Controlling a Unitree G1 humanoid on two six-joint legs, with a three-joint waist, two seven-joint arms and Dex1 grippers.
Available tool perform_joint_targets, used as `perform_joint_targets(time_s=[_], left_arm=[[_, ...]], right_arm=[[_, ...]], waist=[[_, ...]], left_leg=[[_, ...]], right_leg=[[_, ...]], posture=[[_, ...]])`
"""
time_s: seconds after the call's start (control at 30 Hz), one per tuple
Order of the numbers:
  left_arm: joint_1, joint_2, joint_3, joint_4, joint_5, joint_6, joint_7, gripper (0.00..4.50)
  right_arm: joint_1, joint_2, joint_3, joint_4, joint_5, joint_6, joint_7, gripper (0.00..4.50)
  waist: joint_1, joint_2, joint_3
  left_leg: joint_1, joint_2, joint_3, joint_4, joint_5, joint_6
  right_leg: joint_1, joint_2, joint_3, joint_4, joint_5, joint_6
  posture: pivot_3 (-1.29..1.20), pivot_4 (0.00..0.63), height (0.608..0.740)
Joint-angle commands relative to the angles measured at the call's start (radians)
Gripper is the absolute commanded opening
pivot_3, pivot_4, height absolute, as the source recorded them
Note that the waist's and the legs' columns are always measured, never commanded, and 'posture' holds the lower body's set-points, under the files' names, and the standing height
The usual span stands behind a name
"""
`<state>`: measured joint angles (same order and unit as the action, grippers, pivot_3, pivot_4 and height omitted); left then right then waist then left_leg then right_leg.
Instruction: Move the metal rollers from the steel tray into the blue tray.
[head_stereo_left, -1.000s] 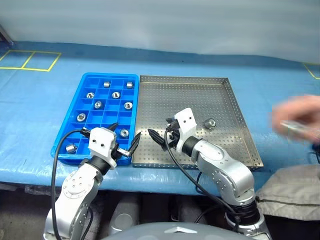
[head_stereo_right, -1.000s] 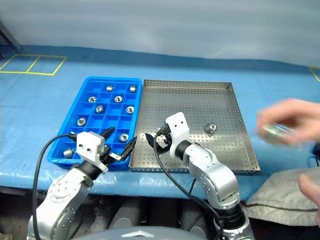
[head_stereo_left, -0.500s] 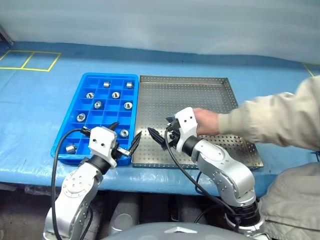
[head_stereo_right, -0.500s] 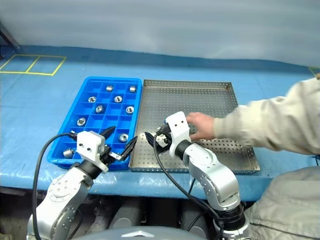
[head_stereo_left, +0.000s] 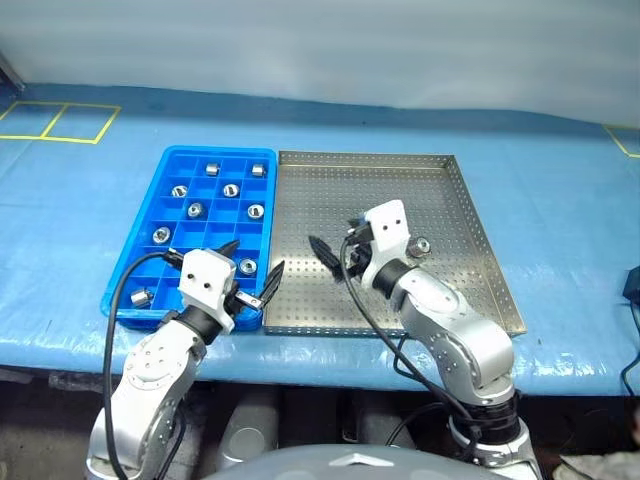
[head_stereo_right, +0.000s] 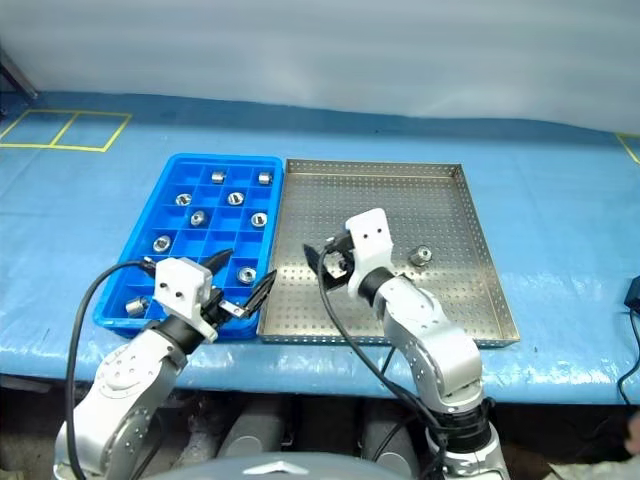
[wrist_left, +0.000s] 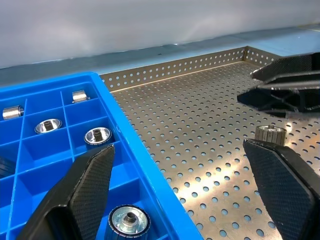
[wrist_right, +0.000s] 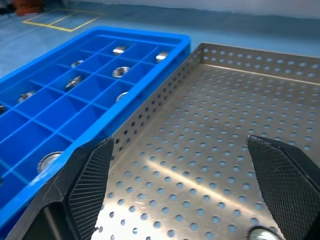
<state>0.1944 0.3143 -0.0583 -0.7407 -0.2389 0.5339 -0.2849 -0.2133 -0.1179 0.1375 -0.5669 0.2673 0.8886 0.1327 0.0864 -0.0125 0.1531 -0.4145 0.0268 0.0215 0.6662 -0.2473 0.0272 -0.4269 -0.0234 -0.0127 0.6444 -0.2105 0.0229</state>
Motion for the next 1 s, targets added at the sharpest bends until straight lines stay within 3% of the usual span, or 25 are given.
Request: perform_joint_targets(time_s=[0.03, 0.57, 0.67, 0.87, 1.0], left_arm=[[-0.016, -0.004, -0.01, 0.002, -0.006, -0.005, -0.005, 4.5], [-0.011, -0.009, -0.019, 0.003, -0.003, -0.013, 0.004, 4.5], [-0.004, -0.01, -0.016, -0.003, 0.0, -0.013, 0.01, 4.5], [0.026, -0.015, -0.011, -0.026, 0.006, -0.015, 0.03, 4.5], [0.054, -0.021, -0.005, -0.045, 0.012, -0.022, 0.051, 4.5]], right_arm=[[-0.007, 0.011, -0.045, 0.024, -0.022, -0.031, -0.034, 4.48], [0.041, 0.064, 0.004, 0.398, -0.118, -0.227, -0.022, 4.48], [0.064, 0.065, 0.004, 0.384, -0.11, -0.231, -0.007, 3.84], [0.08, 0.039, 0.056, 0.235, -0.09, -0.156, 0.046, 1.84], [-0.006, 0.024, 0.095, 0.157, -0.075, -0.082, 0.088, 1.72]], waist=[[-0.001, 0.0, 0.0], [-0.01, 0.0, 0.0], [-0.009, 0.0, 0.0], [-0.004, 0.0, 0.0], [0.003, 0.0, 0.0]], left_leg=[[0.0, 0.0, 0.0, 0.0, 0.0, 0.0], [0.001, 0.0, 0.001, -0.002, 0.0, 0.0], [0.001, 0.0, 0.001, -0.002, 0.0, 0.0], [0.002, 0.0, 0.001, -0.002, 0.0, 0.0], [0.001, 0.001, 0.001, -0.002, 0.0, 0.0]], right_leg=[[0.0, 0.0, 0.0, 0.0, 0.0, 0.0], [0.0, 0.0, 0.002, 0.0, 0.0, 0.0], [0.0, 0.0, 0.002, 0.0, 0.0, 0.0], [0.0, 0.0, 0.002, 0.001, 0.0, 0.0], [0.0, 0.001, 0.002, 0.001, 0.0, 0.0]], posture=[[0.19, 0.15, 0.74], [0.24, 0.15, 0.74], [0.26, 0.15, 0.74], [0.3, 0.15, 0.74], [0.34, 0.15, 0.74]])
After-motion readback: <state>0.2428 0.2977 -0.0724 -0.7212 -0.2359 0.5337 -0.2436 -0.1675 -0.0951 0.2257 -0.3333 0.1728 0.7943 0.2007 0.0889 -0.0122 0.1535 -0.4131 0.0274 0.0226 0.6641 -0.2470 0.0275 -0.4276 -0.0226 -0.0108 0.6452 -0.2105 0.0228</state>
